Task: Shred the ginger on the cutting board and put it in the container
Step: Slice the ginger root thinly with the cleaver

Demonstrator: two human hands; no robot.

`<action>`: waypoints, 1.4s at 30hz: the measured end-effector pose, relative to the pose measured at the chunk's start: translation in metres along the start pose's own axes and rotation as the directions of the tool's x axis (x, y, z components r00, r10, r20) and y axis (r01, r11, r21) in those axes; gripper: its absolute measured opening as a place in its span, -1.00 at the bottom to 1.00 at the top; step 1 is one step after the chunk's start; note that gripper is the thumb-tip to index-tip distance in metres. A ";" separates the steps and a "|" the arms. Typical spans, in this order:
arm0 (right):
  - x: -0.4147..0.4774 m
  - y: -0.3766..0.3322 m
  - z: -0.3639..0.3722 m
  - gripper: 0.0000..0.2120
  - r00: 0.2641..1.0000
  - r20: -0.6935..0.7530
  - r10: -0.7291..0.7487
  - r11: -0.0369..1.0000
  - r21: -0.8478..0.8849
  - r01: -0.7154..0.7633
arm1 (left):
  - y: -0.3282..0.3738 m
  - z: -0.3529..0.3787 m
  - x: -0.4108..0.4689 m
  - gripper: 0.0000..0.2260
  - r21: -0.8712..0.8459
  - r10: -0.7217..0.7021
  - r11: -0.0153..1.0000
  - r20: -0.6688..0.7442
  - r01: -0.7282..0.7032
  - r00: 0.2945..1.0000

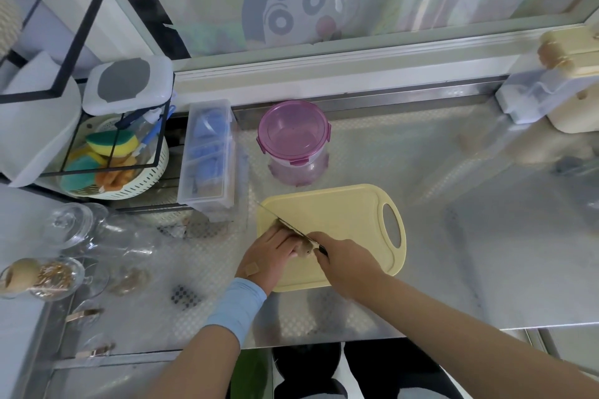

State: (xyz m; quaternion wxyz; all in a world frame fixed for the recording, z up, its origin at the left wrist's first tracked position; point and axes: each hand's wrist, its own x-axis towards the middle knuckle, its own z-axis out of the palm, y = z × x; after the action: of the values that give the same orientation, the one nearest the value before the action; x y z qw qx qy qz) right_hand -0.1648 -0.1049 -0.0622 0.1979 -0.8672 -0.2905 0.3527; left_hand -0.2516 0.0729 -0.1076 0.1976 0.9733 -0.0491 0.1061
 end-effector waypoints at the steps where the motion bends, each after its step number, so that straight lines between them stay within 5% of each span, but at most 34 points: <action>1: -0.006 0.000 0.002 -0.66 1.000 -0.015 -0.003 1.000 -0.005 0.003 | 0.000 0.001 -0.001 -0.75 0.004 -0.003 1.000 -0.002 0.003 1.000; 8: -0.030 0.007 0.017 -0.66 0.996 -0.081 0.027 0.999 0.024 -0.025 | -0.002 0.005 -0.007 -0.51 -0.016 -0.004 1.000 -0.012 0.004 1.000; 14: -0.034 0.008 0.017 -0.65 0.997 -0.075 0.036 0.999 0.030 -0.034 | -0.001 0.005 -0.007 -0.73 -0.001 0.012 1.000 -0.083 -0.012 0.996; 21: -0.037 0.007 0.015 -0.67 0.997 -0.063 0.043 0.999 0.007 -0.043 | 0.002 0.004 -0.007 -0.42 -0.034 -0.008 0.999 -0.062 0.006 0.998; 32: -0.029 0.009 0.003 -0.74 0.998 -0.056 0.038 0.993 -0.105 -0.044 | -0.002 0.007 -0.007 -0.63 0.055 -0.017 0.998 -0.040 0.019 0.999; 42: -0.026 0.008 0.002 -0.81 0.999 -0.040 0.016 0.992 -0.122 -0.020 | 0.006 0.003 -0.005 -0.52 -0.046 -0.072 0.997 -0.072 0.069 0.995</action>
State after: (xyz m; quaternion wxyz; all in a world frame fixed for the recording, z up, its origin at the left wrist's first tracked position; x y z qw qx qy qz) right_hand -0.1783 -0.1274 -0.0552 0.1468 -0.8870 -0.2998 0.3189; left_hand -0.2566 0.0665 -0.1088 0.2237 0.9654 -0.0098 0.1336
